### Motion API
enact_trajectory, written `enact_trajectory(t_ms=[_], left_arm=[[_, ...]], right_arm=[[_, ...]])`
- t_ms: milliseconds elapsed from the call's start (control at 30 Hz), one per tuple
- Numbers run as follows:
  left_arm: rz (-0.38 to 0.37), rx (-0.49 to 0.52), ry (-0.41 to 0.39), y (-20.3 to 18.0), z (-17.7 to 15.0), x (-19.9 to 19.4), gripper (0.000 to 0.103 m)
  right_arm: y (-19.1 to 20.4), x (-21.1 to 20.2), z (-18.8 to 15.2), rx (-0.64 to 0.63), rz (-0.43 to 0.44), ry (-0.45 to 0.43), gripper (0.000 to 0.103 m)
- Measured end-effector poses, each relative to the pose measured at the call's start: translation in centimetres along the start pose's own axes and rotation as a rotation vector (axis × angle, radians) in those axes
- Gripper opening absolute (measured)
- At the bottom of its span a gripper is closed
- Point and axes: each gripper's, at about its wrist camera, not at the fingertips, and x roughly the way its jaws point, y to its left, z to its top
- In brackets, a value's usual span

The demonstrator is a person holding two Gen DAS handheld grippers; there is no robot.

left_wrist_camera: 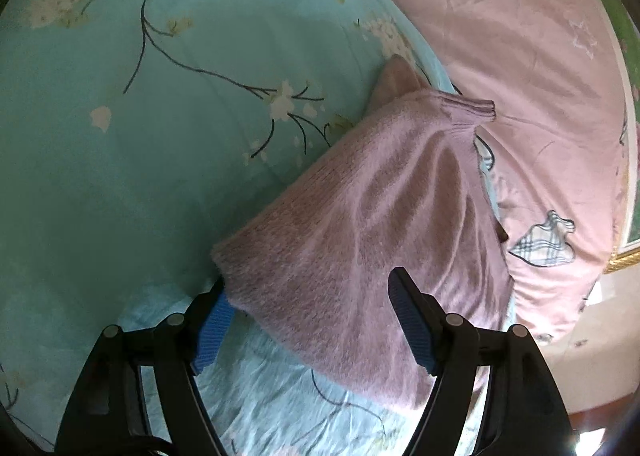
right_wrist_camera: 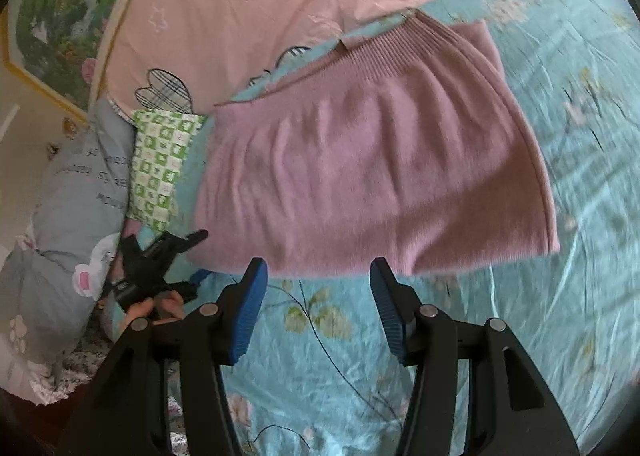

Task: Fold small clothes
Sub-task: 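Grasp the folded sweater's edge with the left gripper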

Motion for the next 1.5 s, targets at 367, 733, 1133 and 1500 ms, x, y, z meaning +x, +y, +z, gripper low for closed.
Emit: enact_trajectory(t_ms=[367, 733, 1133, 1500], left_arm=[[0.018, 0.059, -0.044, -1.0, 1.1, 1.4, 0.055], [-0.111, 0.242, 0.002, -5.0, 2.0, 0.5, 0.016], [-0.281, 0.713, 0.157, -21.0, -8.1, 3.9, 0.014], [-0.207, 0.761, 0.212, -21.8, -11.2, 7.0, 0.014]], right_arm=[[-0.2, 1.9, 2.1, 0.009, 0.036, 0.022, 0.055], [-0.1, 4.2, 4.2, 0.077, -0.003, 0.016, 0.055], [-1.8, 5.3, 12.8, 0.047, 0.121, -0.002, 0.057], [-2.8, 14.7, 17.9, 0.006, 0.148, 0.145, 0.064]])
